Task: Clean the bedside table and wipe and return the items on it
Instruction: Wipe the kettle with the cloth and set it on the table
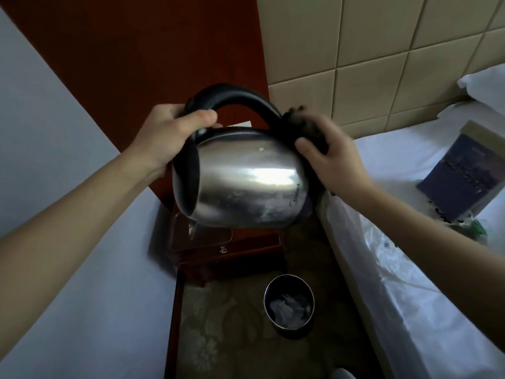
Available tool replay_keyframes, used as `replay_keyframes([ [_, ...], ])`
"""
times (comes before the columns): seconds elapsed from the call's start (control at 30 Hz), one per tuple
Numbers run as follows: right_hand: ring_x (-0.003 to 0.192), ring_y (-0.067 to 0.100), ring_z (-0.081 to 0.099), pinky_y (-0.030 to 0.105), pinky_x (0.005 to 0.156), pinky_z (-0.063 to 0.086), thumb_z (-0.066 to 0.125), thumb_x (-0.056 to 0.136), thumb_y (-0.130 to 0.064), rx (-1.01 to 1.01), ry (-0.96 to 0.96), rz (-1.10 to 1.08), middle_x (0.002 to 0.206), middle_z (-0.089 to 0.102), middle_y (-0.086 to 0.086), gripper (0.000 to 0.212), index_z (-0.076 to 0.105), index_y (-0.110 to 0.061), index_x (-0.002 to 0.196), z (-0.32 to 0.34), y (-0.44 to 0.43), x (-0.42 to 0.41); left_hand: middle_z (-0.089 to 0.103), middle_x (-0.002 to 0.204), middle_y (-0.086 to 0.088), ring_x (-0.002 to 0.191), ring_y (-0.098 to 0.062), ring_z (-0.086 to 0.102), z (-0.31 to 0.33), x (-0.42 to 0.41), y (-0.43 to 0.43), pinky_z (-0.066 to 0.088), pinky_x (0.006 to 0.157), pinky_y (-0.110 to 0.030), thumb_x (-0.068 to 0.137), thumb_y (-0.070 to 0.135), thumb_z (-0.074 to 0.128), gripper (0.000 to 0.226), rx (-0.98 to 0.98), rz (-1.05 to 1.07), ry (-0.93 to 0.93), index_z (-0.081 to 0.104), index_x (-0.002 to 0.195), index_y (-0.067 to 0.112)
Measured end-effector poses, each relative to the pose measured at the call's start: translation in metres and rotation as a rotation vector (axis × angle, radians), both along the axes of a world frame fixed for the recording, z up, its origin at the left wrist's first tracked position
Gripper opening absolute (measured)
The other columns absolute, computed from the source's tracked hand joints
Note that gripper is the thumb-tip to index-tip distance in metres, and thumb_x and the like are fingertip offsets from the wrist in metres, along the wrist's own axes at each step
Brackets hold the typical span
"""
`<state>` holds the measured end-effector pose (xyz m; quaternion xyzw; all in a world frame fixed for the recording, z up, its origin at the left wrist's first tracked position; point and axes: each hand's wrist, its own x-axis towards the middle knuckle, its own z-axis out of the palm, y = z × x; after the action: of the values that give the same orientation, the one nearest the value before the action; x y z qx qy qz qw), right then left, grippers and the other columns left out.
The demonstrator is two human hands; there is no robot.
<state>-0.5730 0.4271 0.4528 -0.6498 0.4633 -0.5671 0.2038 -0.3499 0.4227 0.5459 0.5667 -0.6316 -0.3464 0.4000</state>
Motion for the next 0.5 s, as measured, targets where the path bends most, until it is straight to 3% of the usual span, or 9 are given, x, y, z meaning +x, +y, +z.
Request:
replay_keyframes([
  [0.1, 0.110, 0.011, 0.052, 0.012, 0.090, 0.037, 0.047, 0.092, -0.026, 0.067, 0.107, 0.038, 0.114, 0.055, -0.007, 0.032, 0.058, -0.019, 0.122, -0.010, 0.009, 0.009, 0.071, 0.086, -0.013, 0.073, -0.023, 0.064, -0.008, -0.007, 0.001, 0.051, 0.077, -0.036, 0.082, 0.020, 0.065, 0.033, 0.029, 0.042, 0.043, 0.068, 0.049, 0.022],
  [0.2, 0.117, 0.016, 0.050, 0.022, 0.098, 0.034, 0.045, 0.093, -0.030, -0.110, 0.210, 0.163, 0.122, 0.057, -0.001, 0.034, 0.060, -0.018, 0.120, -0.006, 0.026, 0.029, 0.069, 0.069, -0.006, 0.063, -0.018, 0.065, -0.019, -0.018, 0.004, 0.050, 0.069, -0.032, 0.079, 0.020, 0.068, 0.018, 0.057, 0.093, 0.074, 0.066, 0.061, 0.016],
  [0.3, 0.113, 0.019, 0.051, 0.028, 0.097, 0.036, 0.044, 0.092, -0.034, -0.215, 0.345, 0.304, 0.121, 0.057, 0.002, 0.036, 0.058, -0.021, 0.122, -0.004, 0.025, 0.024, 0.068, 0.077, -0.015, 0.074, -0.026, 0.066, -0.028, -0.021, 0.005, 0.050, 0.077, -0.039, 0.070, 0.029, 0.073, 0.017, 0.047, 0.099, 0.064, 0.068, 0.069, 0.012],
  [0.43, 0.103, 0.016, 0.053, 0.040, 0.090, 0.042, 0.035, 0.089, -0.042, 0.091, 0.127, 0.009, 0.107, 0.060, -0.001, 0.041, 0.058, -0.019, 0.114, -0.018, 0.010, 0.003, 0.066, 0.095, -0.030, 0.088, -0.039, 0.065, -0.032, -0.024, 0.010, 0.048, 0.088, -0.051, 0.059, 0.045, 0.073, 0.052, -0.007, 0.056, 0.004, 0.069, 0.082, -0.002],
  [0.5, 0.101, 0.022, 0.051, 0.042, 0.088, 0.040, 0.032, 0.088, -0.044, 0.098, 0.146, -0.108, 0.105, 0.058, 0.002, 0.042, 0.057, -0.018, 0.110, -0.025, 0.022, 0.014, 0.070, 0.091, -0.023, 0.087, -0.034, 0.067, -0.037, -0.029, 0.011, 0.048, 0.089, -0.050, 0.066, 0.039, 0.073, 0.036, 0.004, 0.046, 0.005, 0.072, 0.079, 0.005],
])
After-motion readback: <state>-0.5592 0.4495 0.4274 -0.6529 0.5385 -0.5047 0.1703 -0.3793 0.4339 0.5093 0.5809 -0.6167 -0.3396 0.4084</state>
